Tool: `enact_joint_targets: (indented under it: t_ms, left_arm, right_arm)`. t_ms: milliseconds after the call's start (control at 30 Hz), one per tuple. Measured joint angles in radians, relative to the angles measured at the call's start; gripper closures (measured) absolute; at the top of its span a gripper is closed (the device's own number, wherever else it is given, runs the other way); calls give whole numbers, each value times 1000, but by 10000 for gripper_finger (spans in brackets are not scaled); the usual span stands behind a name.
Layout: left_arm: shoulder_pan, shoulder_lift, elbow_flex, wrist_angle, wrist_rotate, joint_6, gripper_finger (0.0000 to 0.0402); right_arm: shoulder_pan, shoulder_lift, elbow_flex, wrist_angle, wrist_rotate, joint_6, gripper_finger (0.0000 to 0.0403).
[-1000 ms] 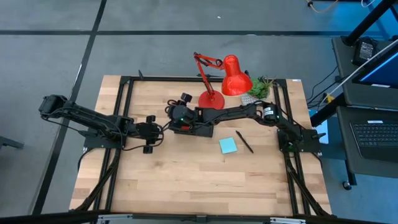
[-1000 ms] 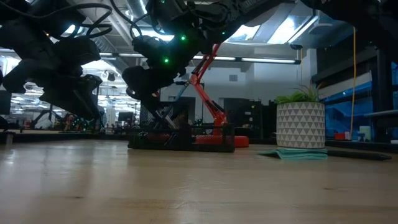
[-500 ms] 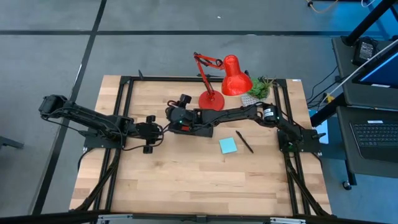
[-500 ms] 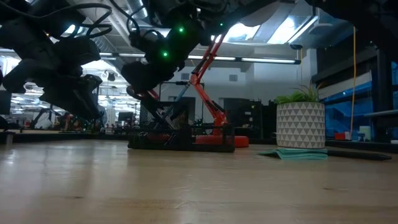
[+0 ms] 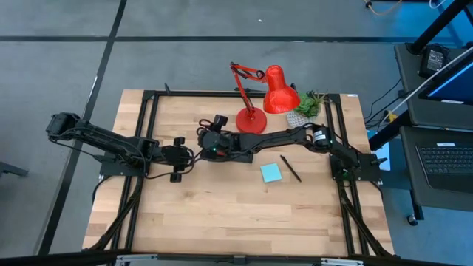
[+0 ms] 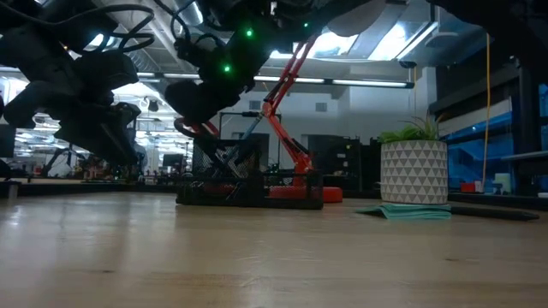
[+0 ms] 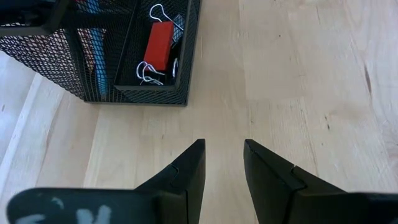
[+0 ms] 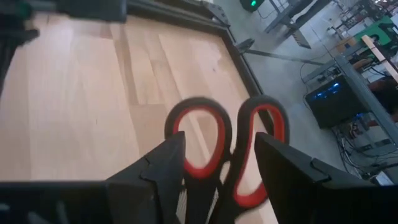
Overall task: Pick and place office supplies into organizer
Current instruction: Put the black pen into the black desk organizer
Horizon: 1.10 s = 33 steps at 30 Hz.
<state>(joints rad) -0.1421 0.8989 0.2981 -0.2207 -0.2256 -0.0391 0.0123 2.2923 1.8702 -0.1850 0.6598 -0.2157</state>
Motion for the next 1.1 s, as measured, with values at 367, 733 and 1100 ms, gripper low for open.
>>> enact_joint_targets:
  t_ms: [367, 733, 1100]
  left_arm:
    - [0, 0, 0, -1, 1, -1, 297]
    - [0, 0, 0, -1, 16, -1, 297]
    - [0, 0, 0, -1, 16, -1, 297]
  right_arm:
    - [88, -159, 1, -372, -9, 273, 208]
    - [208, -308, 1, -929, -304, 883, 208]
    - [286, -345, -5, -1383, -456, 1397, 208]
